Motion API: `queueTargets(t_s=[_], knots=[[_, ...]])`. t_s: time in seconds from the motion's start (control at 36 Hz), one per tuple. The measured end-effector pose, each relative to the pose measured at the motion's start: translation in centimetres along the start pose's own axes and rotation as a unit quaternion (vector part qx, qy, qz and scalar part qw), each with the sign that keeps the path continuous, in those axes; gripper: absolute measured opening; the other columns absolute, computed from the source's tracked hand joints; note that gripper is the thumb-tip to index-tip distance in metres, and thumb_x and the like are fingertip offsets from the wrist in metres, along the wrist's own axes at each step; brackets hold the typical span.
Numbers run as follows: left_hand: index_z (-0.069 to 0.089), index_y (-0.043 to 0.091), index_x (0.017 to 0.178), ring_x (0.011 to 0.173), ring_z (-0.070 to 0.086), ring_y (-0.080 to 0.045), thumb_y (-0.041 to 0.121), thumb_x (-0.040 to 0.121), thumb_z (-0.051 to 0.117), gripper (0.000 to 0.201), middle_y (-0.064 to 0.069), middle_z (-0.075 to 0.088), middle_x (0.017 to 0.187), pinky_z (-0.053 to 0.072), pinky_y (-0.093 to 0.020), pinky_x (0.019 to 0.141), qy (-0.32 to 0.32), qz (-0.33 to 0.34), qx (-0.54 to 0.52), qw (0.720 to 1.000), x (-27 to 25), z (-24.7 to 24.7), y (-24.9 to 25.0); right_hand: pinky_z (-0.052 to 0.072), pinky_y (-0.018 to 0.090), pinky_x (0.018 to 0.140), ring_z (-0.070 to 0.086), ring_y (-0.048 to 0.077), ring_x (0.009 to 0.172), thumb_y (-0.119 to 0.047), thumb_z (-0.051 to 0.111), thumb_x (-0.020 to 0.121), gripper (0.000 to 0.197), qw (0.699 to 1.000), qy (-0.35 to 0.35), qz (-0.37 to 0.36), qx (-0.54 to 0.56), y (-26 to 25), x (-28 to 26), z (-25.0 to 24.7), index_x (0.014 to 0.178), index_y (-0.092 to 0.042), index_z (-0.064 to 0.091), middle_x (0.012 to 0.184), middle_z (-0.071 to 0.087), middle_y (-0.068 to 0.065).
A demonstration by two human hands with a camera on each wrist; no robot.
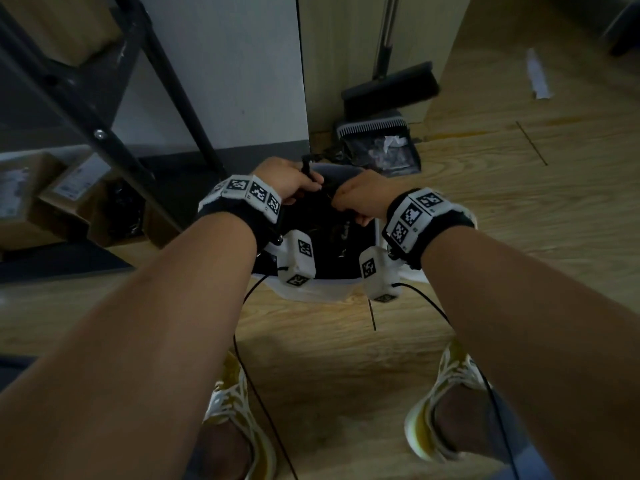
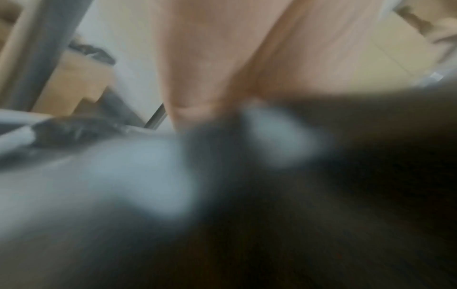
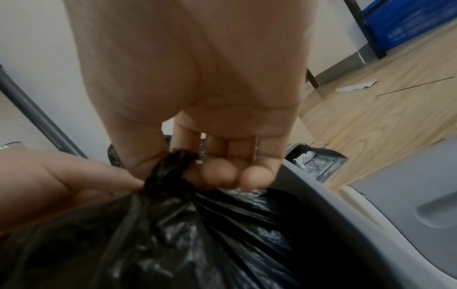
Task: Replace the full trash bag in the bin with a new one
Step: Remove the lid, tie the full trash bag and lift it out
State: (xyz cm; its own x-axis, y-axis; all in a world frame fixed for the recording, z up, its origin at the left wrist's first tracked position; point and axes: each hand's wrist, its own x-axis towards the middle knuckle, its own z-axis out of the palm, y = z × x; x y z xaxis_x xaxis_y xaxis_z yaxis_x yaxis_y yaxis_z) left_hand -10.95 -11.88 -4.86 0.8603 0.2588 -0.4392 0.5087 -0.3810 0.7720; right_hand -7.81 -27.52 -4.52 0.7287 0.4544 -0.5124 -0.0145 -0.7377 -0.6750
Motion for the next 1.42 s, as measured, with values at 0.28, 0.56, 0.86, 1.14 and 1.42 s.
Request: queueTargets(t_s=[0.28, 0.56, 0.86, 1.14, 1.42], knots=[[0.074, 0.011, 0.097, 0.084, 0.059, -0.013, 0.002, 0.075, 0.074, 0.023, -0.001, 0.066, 0.089, 0.042, -0.021, 0.079, 0.016, 0.065, 0.134, 0.989, -0.4, -0.7, 0.2, 0.049, 0.029, 0.082, 0.064, 0.026, 0.095, -0.014, 0.065, 0.086, 0.007, 0.986, 0.152, -0.053, 0.031, 0.3, 1.0, -0.1, 0.089, -0.012, 0.071, 0.097, 0.069, 0.011], [0.064, 0.015, 0.084, 0.055, 0.054, -0.01, -0.005, 0.072, 0.071, 0.025, -0.007, 0.062, 0.081, 0.044, -0.014, 0.041, 0.036, 0.079, 0.148, 0.985, 0.6, -0.8, -0.5, 0.044, 0.038, 0.104, 0.058, 0.03, 0.116, -0.015, 0.061, 0.088, 0.034, 0.99, 0.076, -0.041, -0.11, -1.3, 1.4, 1.4, 0.121, -0.019, 0.067, 0.124, 0.065, 0.011], [0.055, 0.025, 0.068, 0.078, 0.062, -0.026, 0.012, 0.075, 0.066, 0.019, -0.002, 0.06, 0.084, 0.046, -0.027, 0.064, 0.122, 0.083, 0.184, 0.972, 2.0, 0.0, -2.1, 0.036, 0.03, 0.108, 0.047, 0.027, 0.131, -0.015, 0.042, 0.1, 0.039, 0.987, 0.056, -0.087, -0.126, -2.3, 0.0, 1.1, 0.138, -0.015, 0.052, 0.144, 0.05, 0.008], [0.062, 0.007, 0.099, 0.081, 0.056, -0.02, 0.011, 0.085, 0.063, 0.015, -0.008, 0.059, 0.09, 0.041, -0.023, 0.065, 0.12, 0.128, 0.131, 0.976, 1.9, 0.5, -1.7, 0.045, 0.026, 0.083, 0.061, 0.03, 0.113, -0.028, 0.056, 0.093, 0.033, 0.994, 0.099, -0.031, 0.014, -1.0, 2.4, 1.6, 0.116, -0.007, 0.068, 0.119, 0.067, 0.015], [0.059, 0.016, 0.089, 0.083, 0.057, -0.016, 0.025, 0.078, 0.073, 0.02, 0.001, 0.06, 0.09, 0.036, -0.014, 0.054, 0.107, 0.099, 0.128, 0.981, 2.5, -0.1, -2.3, 0.051, 0.039, 0.098, 0.065, 0.027, 0.106, -0.009, 0.063, 0.088, 0.028, 0.987, 0.113, -0.079, 0.082, -0.6, 2.8, 1.7, 0.114, -0.011, 0.071, 0.114, 0.07, 0.012]])
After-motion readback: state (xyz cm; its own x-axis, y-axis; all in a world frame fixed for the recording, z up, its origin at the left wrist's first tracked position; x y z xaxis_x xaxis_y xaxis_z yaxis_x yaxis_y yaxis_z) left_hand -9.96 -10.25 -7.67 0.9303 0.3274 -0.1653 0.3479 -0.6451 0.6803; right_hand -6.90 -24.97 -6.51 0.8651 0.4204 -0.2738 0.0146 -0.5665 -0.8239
